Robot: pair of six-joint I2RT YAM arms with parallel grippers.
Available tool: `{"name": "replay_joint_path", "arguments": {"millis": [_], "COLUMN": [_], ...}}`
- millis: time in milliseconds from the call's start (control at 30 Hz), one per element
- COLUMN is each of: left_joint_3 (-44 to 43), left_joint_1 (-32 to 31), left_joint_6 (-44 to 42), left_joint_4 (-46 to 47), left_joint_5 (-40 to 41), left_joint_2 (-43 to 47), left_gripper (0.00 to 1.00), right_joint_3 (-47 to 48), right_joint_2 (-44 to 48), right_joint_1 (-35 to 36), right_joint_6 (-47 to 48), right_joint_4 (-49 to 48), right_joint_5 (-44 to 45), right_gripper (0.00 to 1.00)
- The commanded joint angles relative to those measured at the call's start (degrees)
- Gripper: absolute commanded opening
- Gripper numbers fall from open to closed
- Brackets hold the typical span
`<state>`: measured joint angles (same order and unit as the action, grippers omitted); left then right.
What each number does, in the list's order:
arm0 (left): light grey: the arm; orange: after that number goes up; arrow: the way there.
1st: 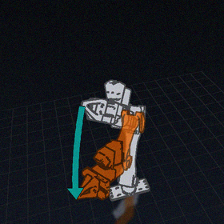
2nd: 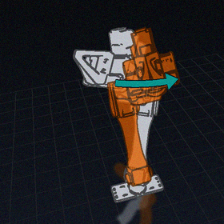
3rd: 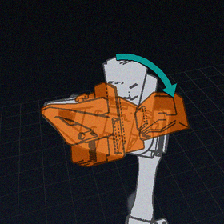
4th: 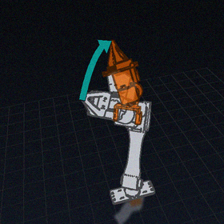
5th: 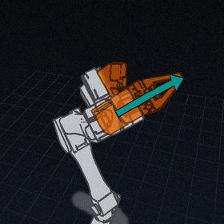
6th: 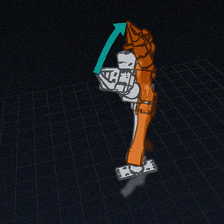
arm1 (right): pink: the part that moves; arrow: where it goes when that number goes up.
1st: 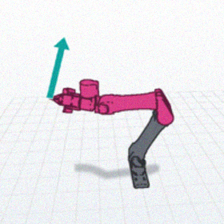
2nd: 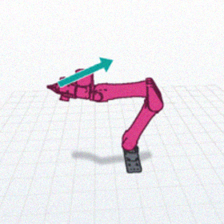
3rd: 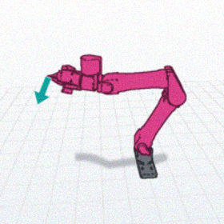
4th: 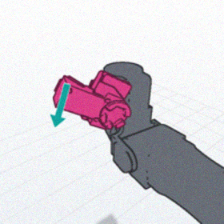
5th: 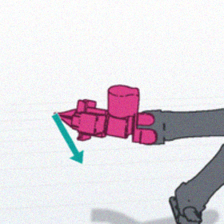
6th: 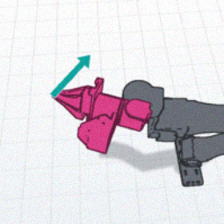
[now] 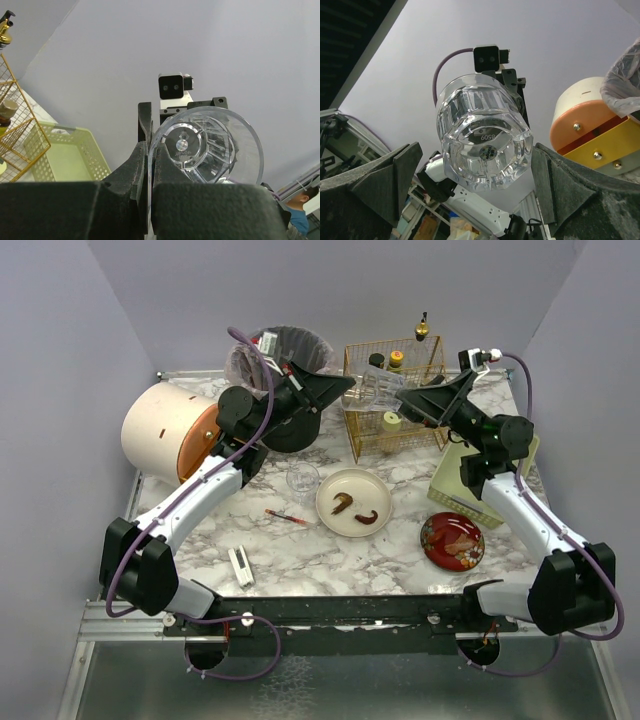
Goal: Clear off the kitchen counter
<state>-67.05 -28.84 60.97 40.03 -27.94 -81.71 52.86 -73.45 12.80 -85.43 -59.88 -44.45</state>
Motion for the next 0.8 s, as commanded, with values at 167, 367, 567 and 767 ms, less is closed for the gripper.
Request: {"name": "replay_joint_path", "arguments": {"millis": [167, 367, 567, 767], "left_joint_3": [0.3, -0.1, 0.4, 0.6], "left_joint_1": [0.4, 0.3, 0.3, 0.4], "left_joint_6": [0.6, 1.0, 1.0, 1.1], "left_joint_4": [3.1, 4.1, 5.1, 5.2], "left_joint_5": [-0.3, -2.2, -3.6, -4.1], "left_joint_2": [0.1, -0.6, -0.6, -1.2], "left_gripper": [0.00, 0.00, 0.00, 0.13], "right_joint_3": [0.0, -0.4, -0.3, -1.2], "right_joint_2": [1.9, 0.9, 0.4, 0.8], "right_joint_1": [0.4, 0.4, 0.4, 0.4], "right_joint_6": [2.0, 0.1, 0.5, 2.6], "right_joint_4": [1.6, 0.7, 0.3, 1.2], "right_joint_5": [0.1, 1.3, 1.3, 2.2], "right_gripper": [0.96, 0.77, 0.61, 0.32]}}
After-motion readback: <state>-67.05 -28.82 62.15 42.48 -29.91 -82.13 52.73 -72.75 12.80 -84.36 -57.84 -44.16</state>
